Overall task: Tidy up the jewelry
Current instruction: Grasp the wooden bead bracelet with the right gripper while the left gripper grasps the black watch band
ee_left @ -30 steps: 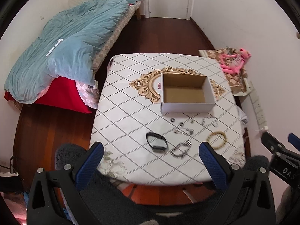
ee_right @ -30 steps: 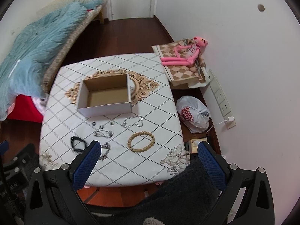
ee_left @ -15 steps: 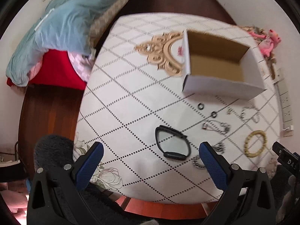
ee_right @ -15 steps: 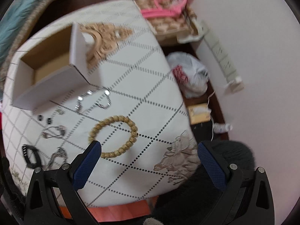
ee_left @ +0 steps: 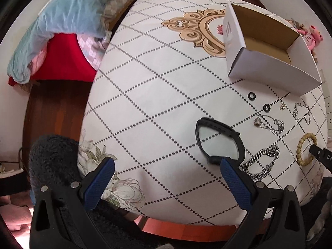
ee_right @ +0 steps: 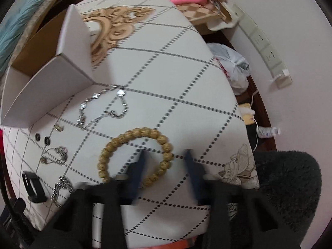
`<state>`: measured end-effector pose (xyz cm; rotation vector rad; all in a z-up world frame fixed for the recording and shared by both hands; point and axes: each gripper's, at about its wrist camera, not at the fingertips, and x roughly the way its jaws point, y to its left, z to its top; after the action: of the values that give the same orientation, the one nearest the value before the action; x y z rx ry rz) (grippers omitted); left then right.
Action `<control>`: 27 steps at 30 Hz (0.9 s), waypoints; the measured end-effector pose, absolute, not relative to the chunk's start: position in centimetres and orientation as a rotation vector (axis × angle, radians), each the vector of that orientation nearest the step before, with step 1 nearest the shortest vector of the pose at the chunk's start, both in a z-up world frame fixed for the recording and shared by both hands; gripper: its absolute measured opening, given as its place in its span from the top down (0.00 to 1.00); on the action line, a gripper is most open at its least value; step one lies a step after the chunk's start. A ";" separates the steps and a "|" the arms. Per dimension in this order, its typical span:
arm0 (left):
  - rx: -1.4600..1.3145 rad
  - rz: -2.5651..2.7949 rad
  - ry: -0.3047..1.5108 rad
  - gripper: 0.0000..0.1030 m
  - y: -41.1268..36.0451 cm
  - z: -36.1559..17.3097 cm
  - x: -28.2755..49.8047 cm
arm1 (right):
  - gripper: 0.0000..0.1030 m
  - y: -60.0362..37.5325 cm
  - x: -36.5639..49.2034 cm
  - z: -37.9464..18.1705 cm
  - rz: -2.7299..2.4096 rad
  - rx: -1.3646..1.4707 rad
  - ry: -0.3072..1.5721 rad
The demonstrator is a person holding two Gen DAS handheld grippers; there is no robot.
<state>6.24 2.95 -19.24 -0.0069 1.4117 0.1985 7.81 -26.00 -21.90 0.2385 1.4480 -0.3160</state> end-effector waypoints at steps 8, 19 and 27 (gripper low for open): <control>-0.111 0.136 1.441 0.01 3.5 -20.6 7.5 | 0.91 -23.0 6.0 -21.8 -0.168 0.280 1.495; -0.048 0.073 1.437 0.87 2.9 -23.4 9.9 | 0.91 -23.2 5.5 -21.4 -0.166 0.355 1.491; 0.009 0.044 1.407 0.96 2.3 -23.2 9.1 | 0.91 -24.1 6.3 -21.5 -0.175 0.394 1.478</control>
<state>9.11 2.27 -23.24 0.0091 1.4065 0.0435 6.30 -24.14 -21.51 0.3940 1.4782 -0.1746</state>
